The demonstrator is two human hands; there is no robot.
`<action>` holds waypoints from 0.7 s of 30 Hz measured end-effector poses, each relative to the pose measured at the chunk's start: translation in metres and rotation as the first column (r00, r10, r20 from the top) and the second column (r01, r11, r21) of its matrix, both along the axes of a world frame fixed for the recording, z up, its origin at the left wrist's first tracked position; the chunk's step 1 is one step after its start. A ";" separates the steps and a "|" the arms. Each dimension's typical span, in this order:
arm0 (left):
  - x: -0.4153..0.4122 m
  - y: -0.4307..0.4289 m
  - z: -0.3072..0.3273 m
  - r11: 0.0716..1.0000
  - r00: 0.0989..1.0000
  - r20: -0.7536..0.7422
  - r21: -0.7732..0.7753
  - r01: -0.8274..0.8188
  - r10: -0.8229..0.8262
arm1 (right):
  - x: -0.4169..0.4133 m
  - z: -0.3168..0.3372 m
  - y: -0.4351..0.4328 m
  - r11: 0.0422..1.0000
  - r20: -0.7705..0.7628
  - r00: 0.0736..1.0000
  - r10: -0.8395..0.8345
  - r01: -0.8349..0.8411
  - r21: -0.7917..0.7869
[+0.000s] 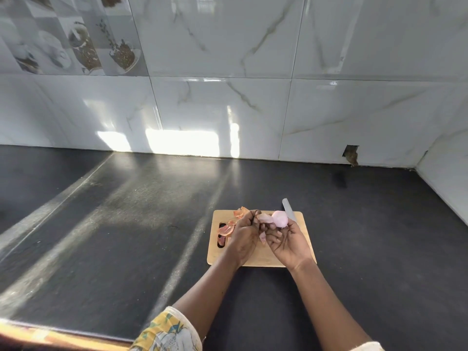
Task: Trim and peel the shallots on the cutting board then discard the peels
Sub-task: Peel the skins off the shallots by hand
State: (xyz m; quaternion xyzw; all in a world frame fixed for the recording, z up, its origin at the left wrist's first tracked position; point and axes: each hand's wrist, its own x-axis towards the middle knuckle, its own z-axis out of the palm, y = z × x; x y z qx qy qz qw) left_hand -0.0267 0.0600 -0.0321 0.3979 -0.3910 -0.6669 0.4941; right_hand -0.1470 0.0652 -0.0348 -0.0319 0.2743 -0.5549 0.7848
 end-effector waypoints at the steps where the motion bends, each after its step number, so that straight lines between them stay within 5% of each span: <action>1: 0.000 0.000 -0.001 1.000 0.999 -0.030 0.010 -0.010 0.010 | 0.000 0.000 0.000 1.000 0.013 1.000 0.003 -0.003 -0.002; 8: 0.007 -0.001 -0.001 0.997 0.975 -0.218 0.065 -0.038 0.051 | -0.003 0.014 0.001 0.994 -0.165 0.985 -0.058 0.042 -0.103; 12: 0.009 -0.006 -0.005 1.000 1.000 -0.015 -0.007 -0.018 0.018 | -0.002 0.016 0.004 0.993 -0.223 0.974 -0.032 0.005 -0.118; 16: 0.009 -0.005 -0.002 0.988 0.936 0.351 -0.154 0.027 0.028 | 0.000 0.011 0.003 0.993 -0.286 0.958 0.015 -0.049 -0.110; 21: 0.007 -0.005 0.001 0.980 0.949 0.271 -0.157 -0.123 0.162 | -0.003 0.009 0.002 0.989 -0.310 0.951 -0.021 -0.026 -0.146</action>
